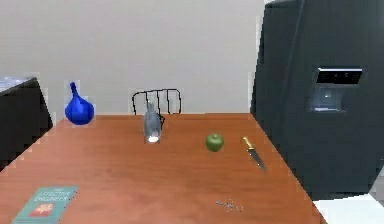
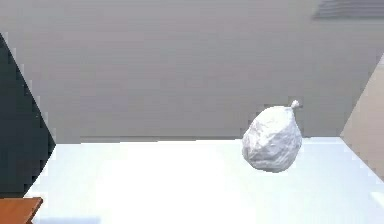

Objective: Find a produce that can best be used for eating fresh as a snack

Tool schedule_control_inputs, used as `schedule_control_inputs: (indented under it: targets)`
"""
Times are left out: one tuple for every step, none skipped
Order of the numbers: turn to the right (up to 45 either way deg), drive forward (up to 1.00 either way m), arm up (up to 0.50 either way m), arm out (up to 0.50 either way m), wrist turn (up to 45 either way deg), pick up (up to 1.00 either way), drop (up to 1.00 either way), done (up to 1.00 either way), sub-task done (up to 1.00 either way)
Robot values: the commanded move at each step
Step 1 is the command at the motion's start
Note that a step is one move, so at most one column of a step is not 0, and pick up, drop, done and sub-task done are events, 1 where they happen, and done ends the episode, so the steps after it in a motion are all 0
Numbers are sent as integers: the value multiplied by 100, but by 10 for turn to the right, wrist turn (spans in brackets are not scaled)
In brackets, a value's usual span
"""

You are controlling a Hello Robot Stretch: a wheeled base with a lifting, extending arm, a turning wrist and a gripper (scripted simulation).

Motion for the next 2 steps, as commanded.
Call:
schedule_control_inputs:
  targets:
    - [0, 10, 0, 0, 0, 0, 0, 0, 0]
    - [0, 0, 0, 0, 0, 0, 0, 100, 0]
